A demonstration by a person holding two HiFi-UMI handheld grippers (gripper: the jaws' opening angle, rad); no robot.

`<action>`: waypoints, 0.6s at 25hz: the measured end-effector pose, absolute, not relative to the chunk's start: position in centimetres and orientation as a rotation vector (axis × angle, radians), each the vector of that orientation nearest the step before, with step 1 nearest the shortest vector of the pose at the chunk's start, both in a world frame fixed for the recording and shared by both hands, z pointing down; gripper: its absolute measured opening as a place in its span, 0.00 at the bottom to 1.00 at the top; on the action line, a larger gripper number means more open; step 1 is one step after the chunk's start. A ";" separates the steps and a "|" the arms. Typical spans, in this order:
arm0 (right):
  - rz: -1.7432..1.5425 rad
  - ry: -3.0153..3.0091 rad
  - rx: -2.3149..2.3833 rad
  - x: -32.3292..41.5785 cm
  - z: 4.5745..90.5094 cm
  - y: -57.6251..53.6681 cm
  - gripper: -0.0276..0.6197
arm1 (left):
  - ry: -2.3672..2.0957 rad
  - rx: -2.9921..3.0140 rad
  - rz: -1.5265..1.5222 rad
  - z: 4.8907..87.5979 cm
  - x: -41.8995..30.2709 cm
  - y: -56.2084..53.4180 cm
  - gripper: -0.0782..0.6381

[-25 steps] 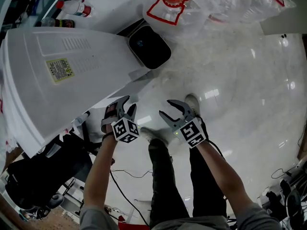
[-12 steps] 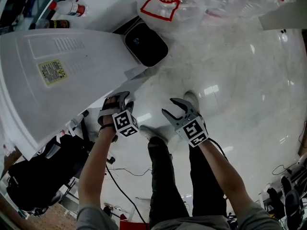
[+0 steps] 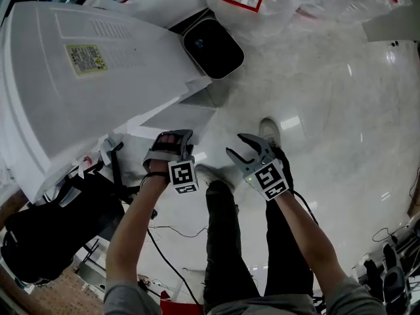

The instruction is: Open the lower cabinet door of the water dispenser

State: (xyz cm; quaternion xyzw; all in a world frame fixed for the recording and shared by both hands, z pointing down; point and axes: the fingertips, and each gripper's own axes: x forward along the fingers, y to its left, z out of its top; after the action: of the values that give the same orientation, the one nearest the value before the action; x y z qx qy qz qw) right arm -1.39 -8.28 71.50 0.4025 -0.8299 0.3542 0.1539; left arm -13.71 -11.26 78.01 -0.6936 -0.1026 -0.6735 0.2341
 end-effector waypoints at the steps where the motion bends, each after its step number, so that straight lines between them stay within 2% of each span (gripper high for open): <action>1: 1.021 -2.380 1.154 -2.0 71.5 -7.9 0.36 | -0.307 -1.892 -1.829 78.0 -14.2 -10.4 0.39; 6: 1.019 -2.387 1.149 -5.5 71.6 -5.7 0.36 | -0.463 -1.791 -1.721 77.8 -17.4 -6.1 0.39; 10: 0.999 -2.392 1.129 -8.9 71.9 -4.2 0.36 | -0.429 -1.771 -1.521 77.0 -18.3 -4.5 0.39; 15: 0.979 -2.383 1.149 -12.8 72.2 -3.7 0.36 | -0.666 -1.637 -1.510 78.2 -23.3 -1.3 0.39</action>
State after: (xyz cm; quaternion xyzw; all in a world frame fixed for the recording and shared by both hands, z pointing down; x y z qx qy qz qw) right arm -12.78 -3.68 72.20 0.4020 -0.8340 0.3425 0.1596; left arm -23.29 -1.33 78.18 -0.6462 -0.2631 -0.5960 0.3974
